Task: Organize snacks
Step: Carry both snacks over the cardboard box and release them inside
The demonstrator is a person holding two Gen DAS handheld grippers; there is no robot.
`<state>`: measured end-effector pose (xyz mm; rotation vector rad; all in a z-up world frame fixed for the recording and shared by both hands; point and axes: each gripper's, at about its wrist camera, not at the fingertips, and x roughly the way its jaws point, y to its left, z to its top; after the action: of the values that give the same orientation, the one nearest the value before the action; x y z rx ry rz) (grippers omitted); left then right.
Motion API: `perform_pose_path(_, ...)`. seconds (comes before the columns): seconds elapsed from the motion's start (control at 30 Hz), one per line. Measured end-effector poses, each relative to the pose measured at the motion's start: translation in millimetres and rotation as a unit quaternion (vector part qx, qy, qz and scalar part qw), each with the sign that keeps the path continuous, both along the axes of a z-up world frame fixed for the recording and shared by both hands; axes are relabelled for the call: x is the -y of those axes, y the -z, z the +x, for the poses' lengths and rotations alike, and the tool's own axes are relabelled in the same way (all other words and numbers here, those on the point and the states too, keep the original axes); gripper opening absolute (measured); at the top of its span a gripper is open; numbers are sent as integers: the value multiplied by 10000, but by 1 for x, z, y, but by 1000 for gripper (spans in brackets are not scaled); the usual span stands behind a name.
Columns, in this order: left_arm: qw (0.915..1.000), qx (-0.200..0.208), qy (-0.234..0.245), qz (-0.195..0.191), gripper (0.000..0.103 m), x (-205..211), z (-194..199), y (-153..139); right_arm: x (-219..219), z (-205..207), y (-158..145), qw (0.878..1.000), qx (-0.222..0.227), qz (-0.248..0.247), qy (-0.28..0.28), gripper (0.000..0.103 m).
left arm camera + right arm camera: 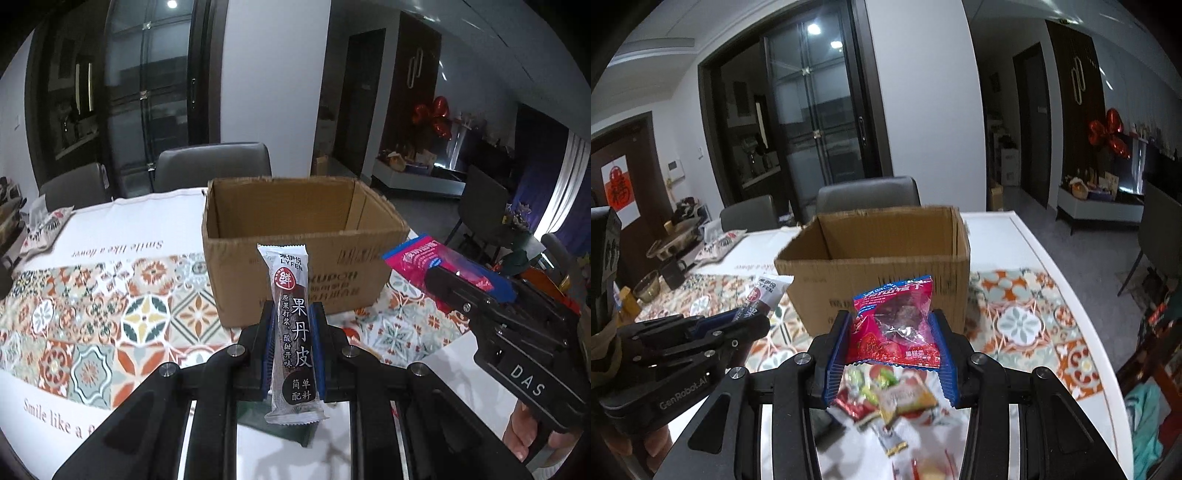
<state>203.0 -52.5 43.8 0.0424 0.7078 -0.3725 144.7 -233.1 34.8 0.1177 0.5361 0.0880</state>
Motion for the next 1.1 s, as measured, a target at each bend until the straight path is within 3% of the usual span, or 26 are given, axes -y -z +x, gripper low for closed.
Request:
perform_pose_path(0.37, 9992, 274, 168, 245, 18, 6, 32, -28, 2, 33, -28, 9999, 131, -85, -65, 44)
perform_pose_path(0.53, 9993, 165, 260, 208, 18, 8, 58, -34, 0, 55, -40, 9996, 151, -219, -120, 44)
perform_pose_path(0.8, 9990, 122, 351, 246, 18, 11, 96, -40, 8, 103, -50, 9995, -169, -167, -210, 44)
perform_pose_path(1.1, 9990, -215, 313, 230, 18, 21, 136, -27, 6, 138, -44, 9987, -390, -196, -254, 44)
